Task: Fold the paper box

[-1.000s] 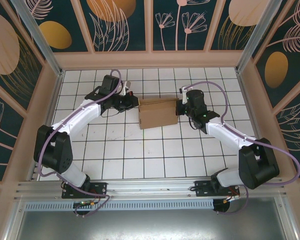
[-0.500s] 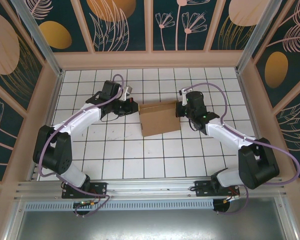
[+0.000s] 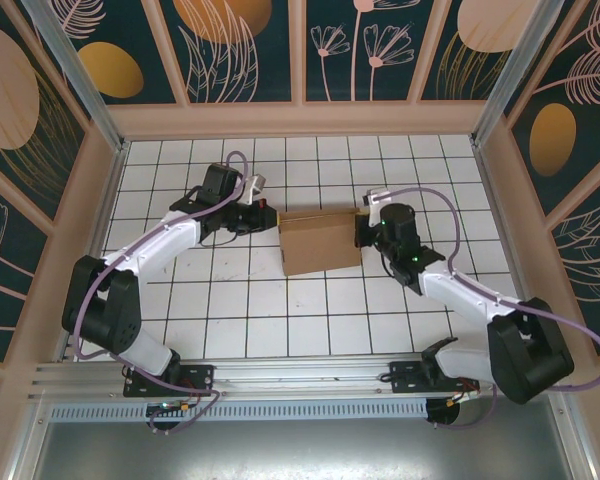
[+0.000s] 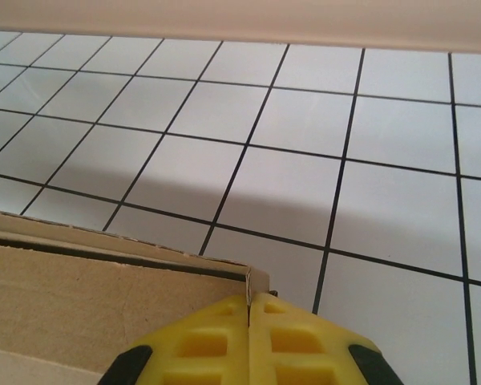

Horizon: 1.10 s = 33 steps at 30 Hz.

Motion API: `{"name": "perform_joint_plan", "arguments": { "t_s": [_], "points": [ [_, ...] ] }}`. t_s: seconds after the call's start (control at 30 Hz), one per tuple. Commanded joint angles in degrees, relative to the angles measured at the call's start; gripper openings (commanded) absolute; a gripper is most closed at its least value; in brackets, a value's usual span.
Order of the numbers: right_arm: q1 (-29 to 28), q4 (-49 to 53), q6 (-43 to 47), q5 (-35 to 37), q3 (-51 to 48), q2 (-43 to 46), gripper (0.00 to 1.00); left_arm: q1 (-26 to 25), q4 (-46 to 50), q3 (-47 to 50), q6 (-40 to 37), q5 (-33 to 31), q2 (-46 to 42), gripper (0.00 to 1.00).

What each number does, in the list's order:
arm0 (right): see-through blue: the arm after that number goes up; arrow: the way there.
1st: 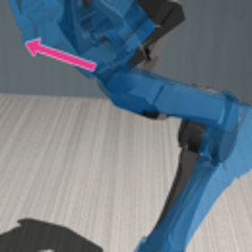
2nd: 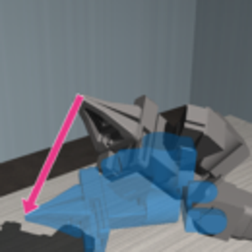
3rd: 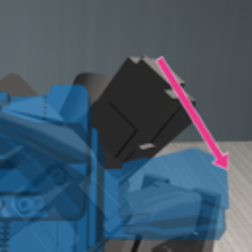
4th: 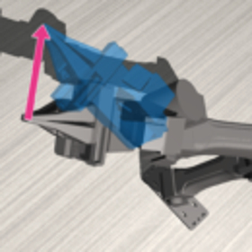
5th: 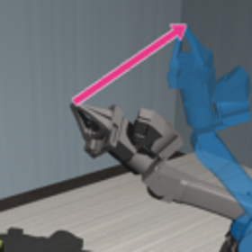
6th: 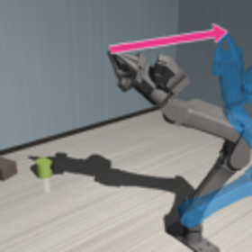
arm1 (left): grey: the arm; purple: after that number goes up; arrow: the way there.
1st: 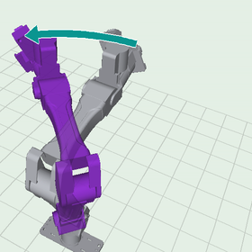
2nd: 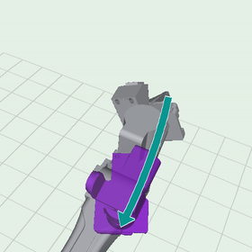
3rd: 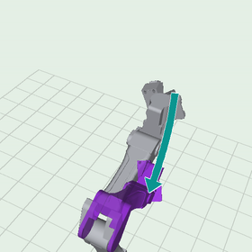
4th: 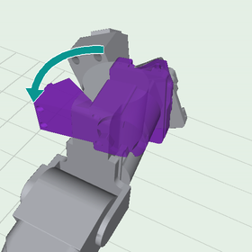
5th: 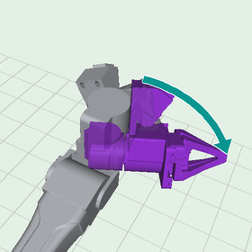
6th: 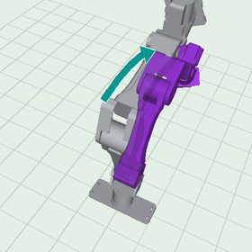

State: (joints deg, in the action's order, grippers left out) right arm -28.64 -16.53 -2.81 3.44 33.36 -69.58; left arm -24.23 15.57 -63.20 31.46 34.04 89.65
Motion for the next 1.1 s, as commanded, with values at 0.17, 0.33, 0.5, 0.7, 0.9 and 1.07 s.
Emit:
{"name": "perform_joint_plan", "arguments": {
  "t_s": [0.17, 0.33, 0.5, 0.7, 0.9, 1.07],
  "points": [
    [-5.7, -12.0, 3.9, 3.4, -9.5, 4.6, 0.00, -4.5, -4.4, 3.0, -1.7, 2.5, -3.3, 0.00],
    [-7.5, -17.1, 5.1, 8.3, -12.9, 5.1, 0.00, -6.2, -4.9, 3.9, -2.3, 2.0, -3.8, 0.00],
    [-7.8, -19.7, 5.2, 10.8, -15.3, 6.1, 0.00, -6.5, -3.9, 5.6, -3.1, 1.5, -5.5, 0.00],
    [-7.8, -21.7, 6.0, 9.9, -17.1, 6.9, 0.00, -6.5, -2.8, 7.1, -3.5, 1.5, -7.2, 0.15],
    [-8.6, -23.6, 6.1, 10.1, -18.1, 5.9, 0.00, -6.6, -5.3, 6.2, -2.9, 2.6, -9.1, 0.37],
    [-8.7, -24.1, 5.6, 10.9, -18.5, 6.0, 0.00, -6.6, -5.9, 4.8, -2.7, 2.0, -10.9, 0.55]
  ]
}}
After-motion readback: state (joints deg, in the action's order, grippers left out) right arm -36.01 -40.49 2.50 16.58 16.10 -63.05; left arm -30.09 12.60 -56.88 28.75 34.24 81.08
